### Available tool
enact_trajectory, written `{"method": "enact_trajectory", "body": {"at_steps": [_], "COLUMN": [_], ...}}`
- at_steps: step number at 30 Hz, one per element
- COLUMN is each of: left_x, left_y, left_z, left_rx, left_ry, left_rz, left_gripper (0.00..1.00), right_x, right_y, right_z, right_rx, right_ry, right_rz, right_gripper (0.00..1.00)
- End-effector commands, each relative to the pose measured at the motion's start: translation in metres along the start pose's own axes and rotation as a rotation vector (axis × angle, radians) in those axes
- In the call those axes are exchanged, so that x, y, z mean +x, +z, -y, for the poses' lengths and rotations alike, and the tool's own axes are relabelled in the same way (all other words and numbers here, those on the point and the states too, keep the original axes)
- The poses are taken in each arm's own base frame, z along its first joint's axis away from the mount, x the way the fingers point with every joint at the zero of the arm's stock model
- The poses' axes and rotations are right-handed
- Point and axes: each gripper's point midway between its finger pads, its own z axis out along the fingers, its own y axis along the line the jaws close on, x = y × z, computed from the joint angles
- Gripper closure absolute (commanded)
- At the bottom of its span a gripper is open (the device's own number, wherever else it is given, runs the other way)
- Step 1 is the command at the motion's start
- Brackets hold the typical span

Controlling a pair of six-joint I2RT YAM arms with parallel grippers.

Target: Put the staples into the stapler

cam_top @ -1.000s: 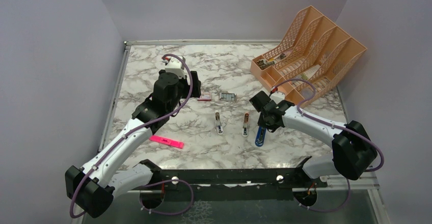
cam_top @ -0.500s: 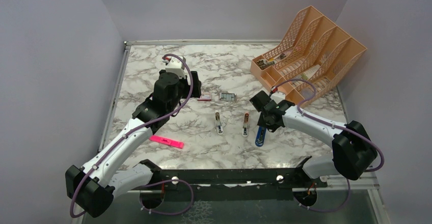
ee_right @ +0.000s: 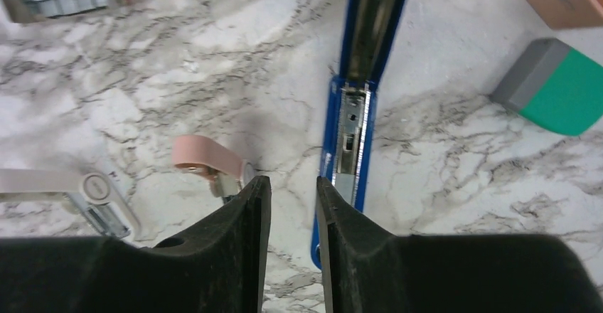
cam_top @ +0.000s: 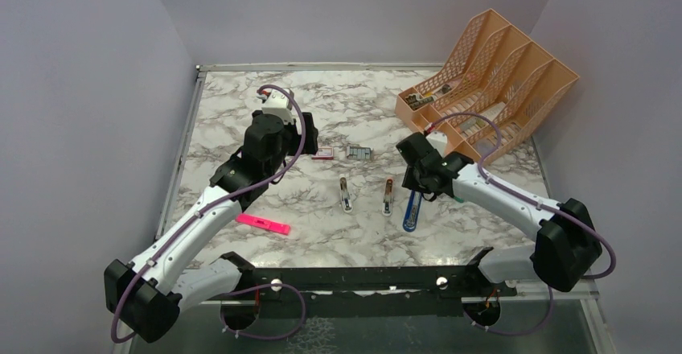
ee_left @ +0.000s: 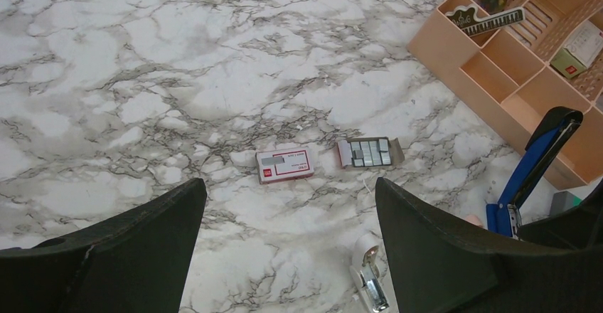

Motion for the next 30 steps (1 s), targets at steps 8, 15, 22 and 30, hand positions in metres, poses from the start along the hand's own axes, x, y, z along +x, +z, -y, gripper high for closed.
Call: {"method": "enact_trajectory", "body": {"at_steps": [8, 15, 22, 30], "left_x": [0.007, 0.011, 0.014, 0.016], "left_y": [0.005, 0.008, 0.013, 0.013], "left_z": [0.002, 0.000, -0.004, -0.012], "left_rx": [0.006, -0.003, -0.029, -0.065], "left_ry": [-0.015, -0.021, -0.018, -0.002], "left_rz": [-0.019, -0.019, -0.020, -0.025], "left_gripper": [0.11, 0.11, 0.11, 0.11], "right_x": [-0.043, -0.055, -0.073, -0.070], "right_y": [-0.008, 0.020, 0.052, 0.090], "right_z": [-0.075, -0.107, -0.137, -0.150], "right_rx": [-0.243, -0.238, -0.204, -0.139], "right_ry": [-0.183, -0.283, -0.314, -0.327], "right_rz": [0.047, 0.024, 0.042, 0.004], "right_gripper": [0.55, 0.52, 0.62, 0.63]}}
